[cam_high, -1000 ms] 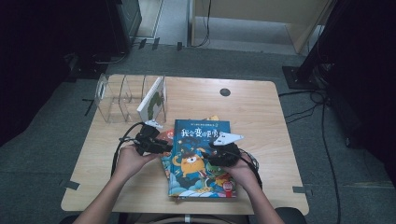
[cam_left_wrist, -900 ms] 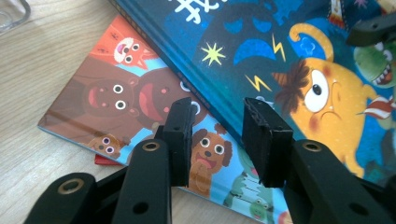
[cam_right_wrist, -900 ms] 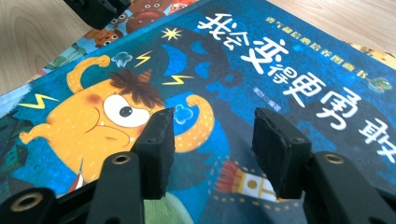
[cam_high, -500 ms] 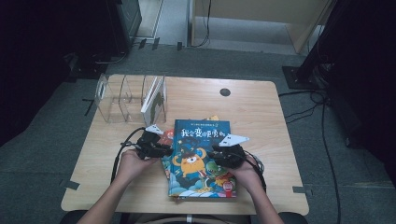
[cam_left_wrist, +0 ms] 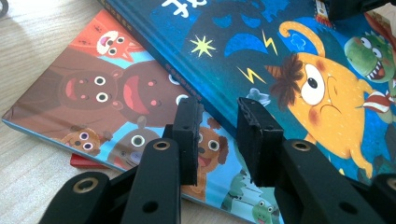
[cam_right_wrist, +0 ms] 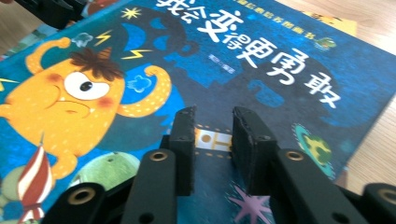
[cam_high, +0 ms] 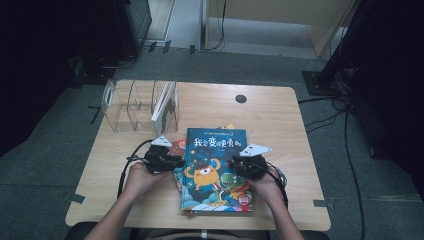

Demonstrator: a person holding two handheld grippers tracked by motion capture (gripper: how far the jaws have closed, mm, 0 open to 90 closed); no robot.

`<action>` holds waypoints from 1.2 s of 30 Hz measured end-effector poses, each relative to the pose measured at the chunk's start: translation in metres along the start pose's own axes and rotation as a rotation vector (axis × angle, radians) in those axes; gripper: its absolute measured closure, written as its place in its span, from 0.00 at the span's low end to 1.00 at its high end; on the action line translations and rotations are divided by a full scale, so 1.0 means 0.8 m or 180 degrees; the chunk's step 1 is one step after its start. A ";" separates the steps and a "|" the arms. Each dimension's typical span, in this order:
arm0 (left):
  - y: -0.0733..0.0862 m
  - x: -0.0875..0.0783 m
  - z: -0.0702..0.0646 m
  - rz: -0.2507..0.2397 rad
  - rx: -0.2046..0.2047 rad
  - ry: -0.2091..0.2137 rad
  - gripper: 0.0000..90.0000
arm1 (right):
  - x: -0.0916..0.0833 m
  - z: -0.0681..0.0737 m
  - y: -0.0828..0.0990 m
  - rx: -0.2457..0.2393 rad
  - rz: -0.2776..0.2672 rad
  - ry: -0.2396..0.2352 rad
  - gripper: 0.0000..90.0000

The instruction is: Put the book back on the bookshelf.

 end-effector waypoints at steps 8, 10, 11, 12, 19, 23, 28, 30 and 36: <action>-0.002 0.003 0.000 0.0074 -0.0079 0.0032 0.95 | 0.000 -0.017 0.000 0.0222 -0.0048 0.0172 0.93; -0.003 0.004 -0.002 0.0089 -0.0047 -0.0016 0.98 | -0.001 -0.024 -0.001 0.0248 -0.0016 0.0176 0.93; -0.003 0.005 -0.004 0.0090 -0.0054 -0.0016 0.98 | -0.002 -0.028 -0.002 0.0239 -0.0023 0.0190 0.93; -0.003 0.005 -0.004 0.0090 -0.0061 -0.0020 0.99 | -0.002 -0.033 -0.002 0.0257 -0.0001 0.0212 0.93; -0.005 0.004 -0.003 0.0145 -0.0124 0.0038 0.99 | -0.007 -0.065 0.002 0.0426 -0.0031 0.0280 0.94; -0.004 0.004 -0.004 0.0161 -0.0138 0.0014 1.00 | -0.015 -0.078 0.014 0.0585 -0.0038 0.0369 0.92; -0.003 0.004 -0.005 0.0160 -0.0195 0.0058 1.00 | -0.017 -0.088 0.024 0.0709 0.0005 0.0366 0.93; -0.003 0.005 -0.006 0.0173 -0.0221 0.0118 1.00 | -0.015 -0.088 0.023 0.0723 0.0008 0.0357 0.92; -0.004 0.011 -0.018 0.0183 -0.0135 0.0166 1.00 | -0.010 -0.091 0.019 0.0714 0.0041 0.0393 0.93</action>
Point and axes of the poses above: each handheld gripper's, and its own axes: x roughly forward along the jaws, y roughly out of its underside, z roughly to its left, the point moved 4 cm from there along x, roughly forward along the jaws, and after that the axes turned 8 degrees about z, right-handed, at the moved point
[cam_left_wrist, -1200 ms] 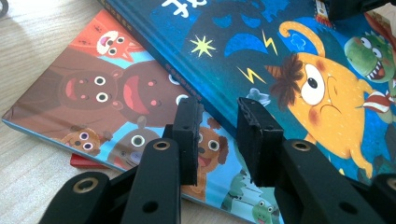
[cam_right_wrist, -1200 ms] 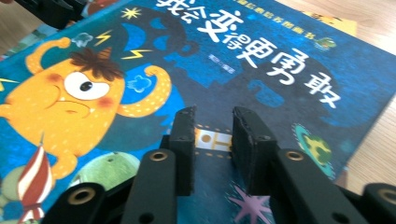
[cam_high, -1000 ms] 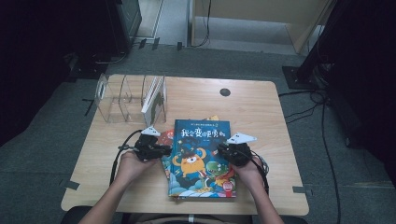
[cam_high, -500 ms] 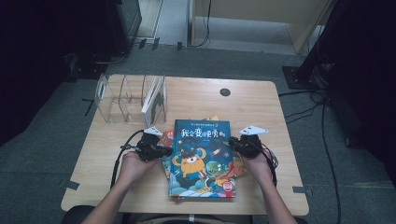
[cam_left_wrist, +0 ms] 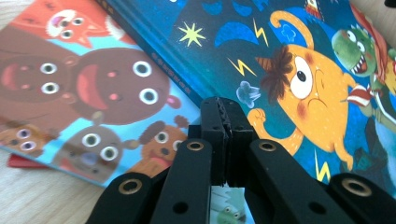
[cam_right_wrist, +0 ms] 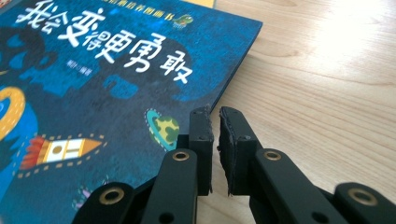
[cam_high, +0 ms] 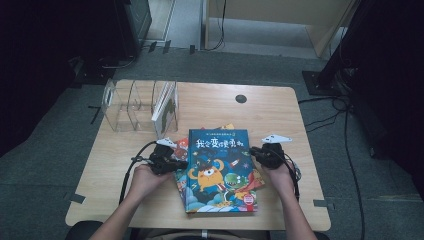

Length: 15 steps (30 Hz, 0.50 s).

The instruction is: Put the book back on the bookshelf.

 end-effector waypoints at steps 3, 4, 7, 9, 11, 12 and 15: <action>0.000 0.002 -0.004 -0.0004 0.0007 0.0011 1.00 | 0.001 -0.004 0.000 0.0052 0.0009 -0.0015 0.93; 0.001 0.002 -0.005 -0.0026 -0.0006 0.0013 0.99 | 0.001 -0.005 0.000 0.0074 0.0012 -0.0011 0.93; 0.001 0.003 -0.008 -0.0036 0.0002 -0.0030 0.98 | 0.003 -0.007 -0.002 0.0133 0.0031 -0.0032 0.98; 0.001 0.003 -0.009 -0.0044 -0.0006 -0.0057 0.98 | 0.004 -0.005 -0.004 0.0139 0.0055 0.0004 0.99; 0.002 0.003 -0.010 -0.0043 -0.0025 -0.0034 0.98 | 0.005 -0.004 -0.006 0.0116 0.0051 0.0050 0.99; 0.003 0.003 -0.010 -0.0038 -0.0026 -0.0023 0.98 | 0.005 -0.004 -0.007 0.0116 0.0035 0.0046 1.00; 0.006 0.002 -0.013 -0.0023 -0.0011 -0.0005 0.98 | 0.008 -0.003 -0.009 0.0100 -0.0003 0.0045 1.00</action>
Point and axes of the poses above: each handheld gripper's, and its own axes: x roughly forward along the jaws, y roughly out of its underside, z roughly to its left, the point moved 4 cm from there along x, roughly forward along the jaws, and after that the axes turned 8 degrees about z, right-handed, at the moved point
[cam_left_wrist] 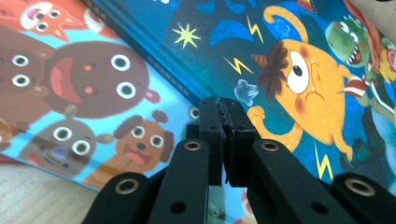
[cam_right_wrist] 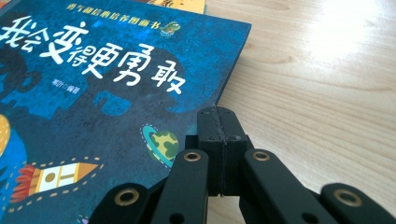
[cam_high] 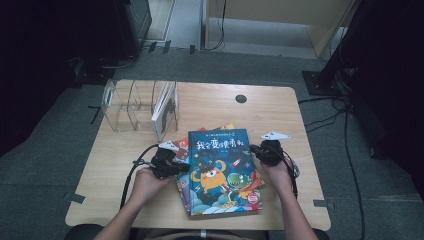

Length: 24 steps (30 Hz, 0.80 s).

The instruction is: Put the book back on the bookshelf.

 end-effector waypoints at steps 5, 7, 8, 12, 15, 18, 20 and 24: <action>0.005 -0.001 -0.003 -0.0012 -0.0020 0.0026 0.97 | 0.005 0.003 -0.007 0.0044 0.0049 0.0018 1.00; 0.007 -0.003 -0.004 -0.0023 -0.0050 0.0046 0.94 | 0.007 0.005 -0.009 0.0017 0.0040 0.0029 1.00; 0.007 -0.004 -0.004 -0.0024 -0.0074 0.0081 0.90 | 0.008 0.005 -0.010 0.0015 0.0045 0.0012 1.00; 0.007 -0.015 0.001 0.0018 -0.0063 -0.0039 0.75 | 0.012 0.009 -0.016 -0.0070 0.0049 -0.0034 1.00; 0.009 -0.027 0.013 -0.0079 -0.0168 -0.0056 0.71 | 0.016 0.012 -0.019 -0.0133 0.0030 -0.0020 1.00; 0.013 -0.036 0.023 -0.0158 -0.0248 -0.0081 0.65 | 0.018 0.013 -0.024 -0.0116 0.0050 -0.0037 1.00; 0.014 -0.039 0.026 -0.0205 -0.0259 -0.0083 0.60 | 0.019 0.014 -0.026 -0.0114 0.0041 -0.0043 1.00; 0.016 -0.045 0.030 -0.0268 -0.0245 -0.0095 0.52 | 0.024 0.020 -0.031 -0.0160 0.0023 -0.0096 1.00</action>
Point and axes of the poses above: each handheld gripper's, and its own axes: x roughly forward along the jaws, y roughly out of its underside, z roughly to its left, the point moved 4 cm from there along x, roughly forward along the jaws, and after that the axes turned 8 degrees about z, right-handed, at the moved point
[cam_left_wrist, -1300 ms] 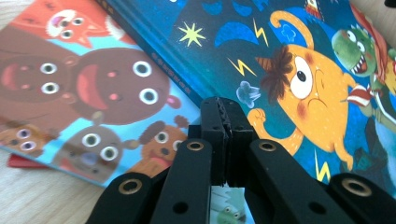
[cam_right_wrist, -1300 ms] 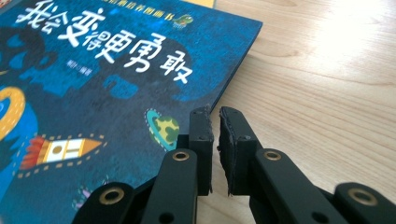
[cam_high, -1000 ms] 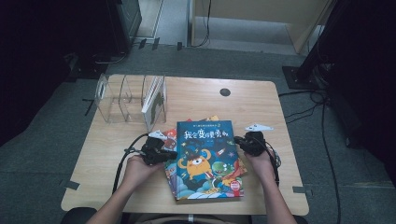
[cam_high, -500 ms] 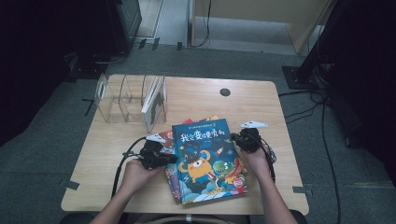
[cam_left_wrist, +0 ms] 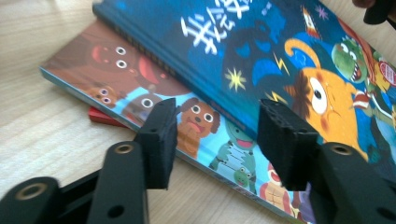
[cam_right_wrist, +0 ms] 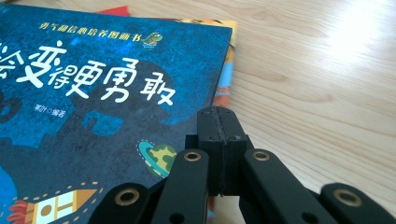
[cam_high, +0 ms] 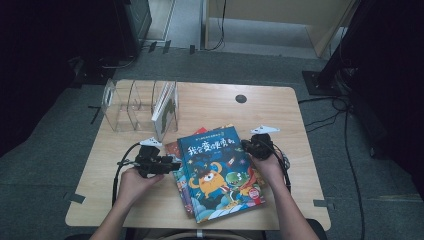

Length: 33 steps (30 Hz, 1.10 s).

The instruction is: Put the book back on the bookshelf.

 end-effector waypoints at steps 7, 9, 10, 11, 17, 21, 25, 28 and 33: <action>0.004 -0.006 0.009 -0.0043 -0.0014 -0.0064 0.46 | 0.008 0.011 -0.006 -0.0123 -0.0036 -0.0071 1.00; 0.005 -0.007 0.011 -0.0054 -0.0032 -0.0072 0.46 | 0.010 0.014 -0.008 -0.0111 -0.0035 -0.0099 1.00; 0.005 -0.008 0.013 -0.0048 -0.0028 -0.0092 0.46 | 0.011 0.016 -0.008 -0.0104 -0.0031 -0.0108 1.00; 0.006 -0.008 0.015 -0.0063 -0.0036 -0.0101 0.46 | 0.012 0.018 -0.009 -0.0139 -0.0045 -0.0118 1.00; 0.007 -0.011 0.026 -0.0078 -0.0073 -0.0170 0.43 | 0.018 0.030 -0.014 -0.0207 -0.0052 -0.0153 0.97; 0.006 -0.012 0.030 -0.0062 -0.0075 -0.0181 0.42 | 0.020 0.038 -0.015 -0.0245 -0.0043 -0.0201 0.97; 0.003 -0.013 0.033 -0.0070 -0.0060 -0.0184 0.42 | 0.023 0.045 -0.017 -0.0293 -0.0063 -0.0223 0.97; 0.003 -0.015 0.036 -0.0102 -0.0047 -0.0198 0.42 | 0.024 0.048 -0.018 -0.0326 -0.0053 -0.0202 0.97; 0.004 -0.018 0.041 -0.0104 -0.0075 -0.0208 0.42 | 0.026 0.054 -0.020 -0.0348 -0.0038 -0.0230 0.97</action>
Point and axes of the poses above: each handheld gripper's, and its own axes: x roughly forward along the jaws, y roughly out of its underside, z roughly to its left, the point moved 4 cm from there along x, roughly forward along the jaws, and after that the axes turned 8 degrees about z, right-handed, at the moved point
